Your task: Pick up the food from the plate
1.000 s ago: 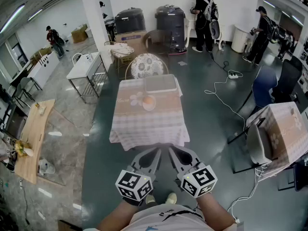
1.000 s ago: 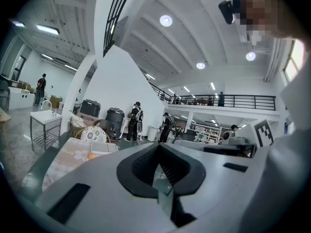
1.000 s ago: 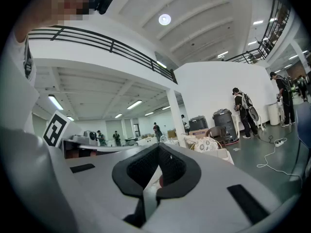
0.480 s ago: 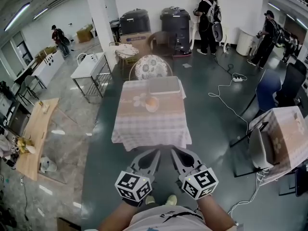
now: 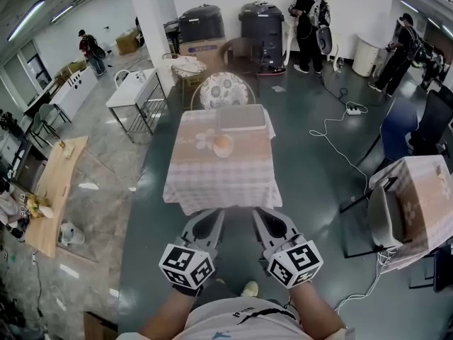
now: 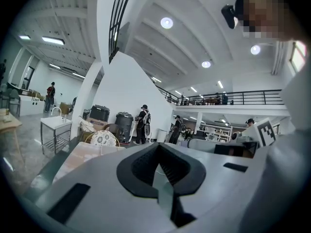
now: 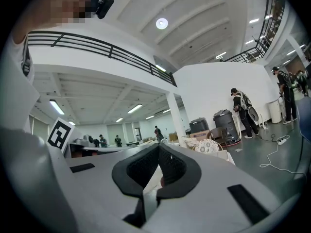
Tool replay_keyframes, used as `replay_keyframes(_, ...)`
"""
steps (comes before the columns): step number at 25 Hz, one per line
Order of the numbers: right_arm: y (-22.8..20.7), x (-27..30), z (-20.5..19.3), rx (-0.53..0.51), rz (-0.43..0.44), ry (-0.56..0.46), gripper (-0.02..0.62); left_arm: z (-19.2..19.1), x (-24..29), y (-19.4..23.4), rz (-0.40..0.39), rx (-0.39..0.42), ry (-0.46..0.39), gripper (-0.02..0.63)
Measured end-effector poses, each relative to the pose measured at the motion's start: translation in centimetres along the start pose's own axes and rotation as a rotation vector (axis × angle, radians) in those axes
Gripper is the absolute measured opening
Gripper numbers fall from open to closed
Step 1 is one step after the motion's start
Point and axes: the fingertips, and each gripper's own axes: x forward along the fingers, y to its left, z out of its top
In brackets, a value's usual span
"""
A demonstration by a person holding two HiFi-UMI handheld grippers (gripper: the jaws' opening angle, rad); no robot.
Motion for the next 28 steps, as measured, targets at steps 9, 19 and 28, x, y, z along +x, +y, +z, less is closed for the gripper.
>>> replay_keyframes(9, -1.1, 1.0, -0.3, -0.001, 0.005, 0.017, 0.014, -0.3, 1.8, -0.3, -0.009, 0.014, 0.008, 0.006)
replay_keyframes(19, -3.7, 7.3, -1.1, -0.007, -0.024, 0.055, 0.014, -0.1, 6.4, 5.2, -0.020, 0.029, 0.022, 0.006)
replay_keyframes(28, -6.7, 17.9, -1.1, 0.003, -0.071, 0.070, 0.014, 1.9, 12.9, 14.1, -0.050, 0.077, 0.050, 0.006)
